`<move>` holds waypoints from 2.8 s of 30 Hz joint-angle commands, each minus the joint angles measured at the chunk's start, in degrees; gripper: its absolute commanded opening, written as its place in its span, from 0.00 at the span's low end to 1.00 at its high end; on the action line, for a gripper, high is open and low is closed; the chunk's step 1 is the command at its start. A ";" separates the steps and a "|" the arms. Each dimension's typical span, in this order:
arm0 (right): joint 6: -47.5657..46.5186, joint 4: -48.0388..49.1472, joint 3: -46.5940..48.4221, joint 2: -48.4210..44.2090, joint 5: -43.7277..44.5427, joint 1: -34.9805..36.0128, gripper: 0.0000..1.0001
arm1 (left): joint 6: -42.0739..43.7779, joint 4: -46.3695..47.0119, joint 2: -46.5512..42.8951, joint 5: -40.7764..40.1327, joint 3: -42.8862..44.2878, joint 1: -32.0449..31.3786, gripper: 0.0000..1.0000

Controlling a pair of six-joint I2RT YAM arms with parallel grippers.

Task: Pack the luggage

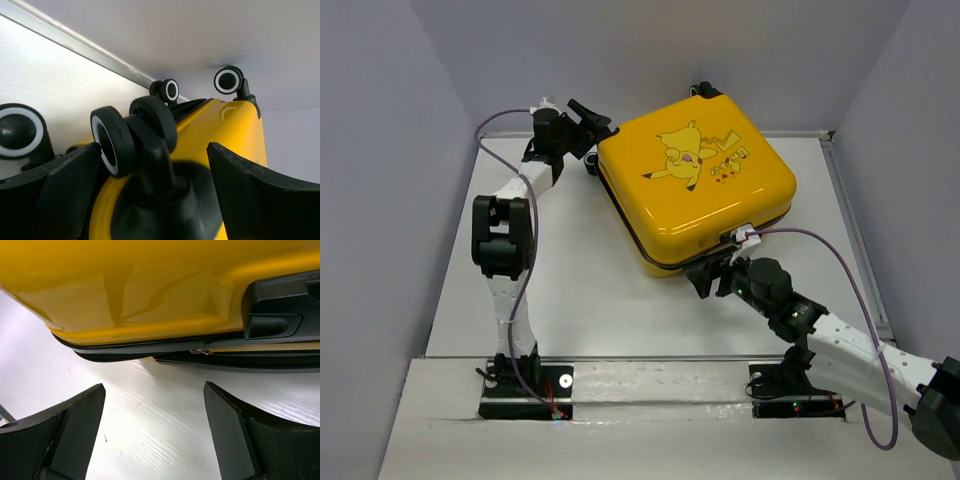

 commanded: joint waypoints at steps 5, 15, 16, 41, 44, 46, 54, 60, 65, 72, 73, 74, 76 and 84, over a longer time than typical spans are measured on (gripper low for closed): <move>0.21 0.93 0.30 0.58 -1.15 -0.15 0.87 | -7.14 3.93 5.47 5.65 7.53 -0.53 0.99; 1.44 0.84 -0.58 -0.21 -0.89 -0.15 0.88 | -17.60 12.63 11.63 6.27 14.91 -1.59 0.99; 1.53 0.84 -0.58 -0.47 -0.89 -0.15 0.88 | -18.57 13.59 11.89 6.10 15.01 -1.59 0.99; 2.41 -2.06 0.12 -1.44 1.31 -0.15 0.90 | -30.89 38.22 5.40 2.93 10.79 -2.38 0.86; 2.67 -2.76 0.30 -1.97 1.74 -0.15 0.90 | -29.48 35.59 1.80 1.80 6.85 -1.94 0.86; 2.76 -3.46 0.82 -2.49 2.18 -0.15 0.90 | -29.30 35.58 -0.92 1.00 3.77 -1.33 0.85; 2.23 -7.24 3.90 -3.29 4.64 -0.15 0.89 | -29.04 30.66 -4.54 1.88 3.49 -0.36 0.85; 2.93 -7.16 4.51 -1.71 6.58 -0.15 0.68 | -26.57 26.52 -4.02 1.70 3.15 0.78 0.86; 1.54 -4.71 5.04 0.84 8.25 -0.15 0.52 | -26.57 25.82 0.46 3.36 2.27 2.72 0.87; -1.46 0.14 6.01 4.44 9.22 -0.68 0.50 | -24.55 26.17 -0.23 2.93 -0.64 3.86 0.88; -1.55 0.23 6.27 4.62 9.22 -1.20 0.50 | -24.64 26.52 -0.58 2.93 -0.90 3.95 0.88; -1.55 0.23 6.19 4.62 9.48 -1.21 0.50 | -24.55 26.78 -1.02 2.93 -1.16 4.04 0.88; -1.37 0.58 6.10 4.19 9.66 -1.82 0.52 | -24.12 26.87 -2.60 3.11 -1.08 4.21 0.88; -2.78 8.56 5.48 8.22 5.18 -5.25 0.58 | -7.00 13.35 -8.05 -1.10 -1.16 3.95 0.91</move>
